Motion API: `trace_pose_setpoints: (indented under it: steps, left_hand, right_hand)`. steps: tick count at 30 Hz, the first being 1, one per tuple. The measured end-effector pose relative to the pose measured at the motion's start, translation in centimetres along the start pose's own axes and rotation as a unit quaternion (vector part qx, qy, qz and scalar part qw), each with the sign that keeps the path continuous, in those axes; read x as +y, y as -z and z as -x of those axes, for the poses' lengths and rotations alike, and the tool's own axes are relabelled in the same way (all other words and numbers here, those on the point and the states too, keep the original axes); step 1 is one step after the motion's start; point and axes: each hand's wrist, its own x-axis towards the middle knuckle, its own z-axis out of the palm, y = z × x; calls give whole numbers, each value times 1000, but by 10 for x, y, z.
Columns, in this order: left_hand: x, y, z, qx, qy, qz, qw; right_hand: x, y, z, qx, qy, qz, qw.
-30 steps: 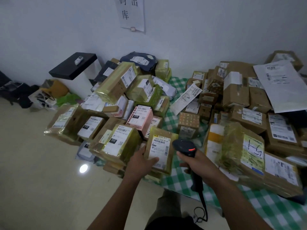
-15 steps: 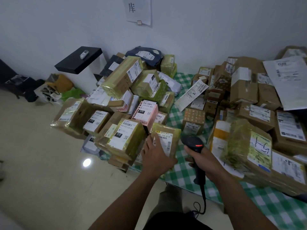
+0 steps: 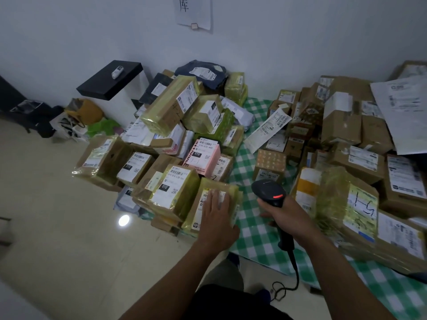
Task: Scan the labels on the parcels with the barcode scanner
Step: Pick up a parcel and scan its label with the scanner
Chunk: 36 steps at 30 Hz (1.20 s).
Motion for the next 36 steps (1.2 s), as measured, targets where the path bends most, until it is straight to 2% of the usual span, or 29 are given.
trace_pose_setpoints:
  steps: [7, 10, 17, 21, 24, 28, 32, 36]
  left_hand:
    - [35, 43, -59, 35, -86, 128, 987]
    - [48, 55, -112, -5, -89, 144, 986]
    - [74, 50, -212, -119, -145, 53, 981]
    - [56, -24, -289, -151, -168, -18, 974]
    - [68, -9, -278, -176, -180, -39, 967]
    - [74, 11, -261, -159, -167, 44, 972]
    - [80, 28, -255, -126, -106, 148, 975]
    - [85, 69, -244, -91, -66, 274, 955]
  right_hand:
    - [-33, 23, -24, 42, 13, 43, 998]
    - [-49, 32, -39, 67, 2, 61, 996]
    - [-74, 47, -73, 122, -17, 86, 989]
    - [-75, 60, -84, 141, -21, 93, 985]
    - [-75, 66, -90, 138, -19, 80, 987]
    - [-72, 72, -98, 145, -41, 77, 986]
    - [-81, 78, -101, 158, -34, 48, 986]
    - [-101, 87, -105, 201, -1, 33, 979]
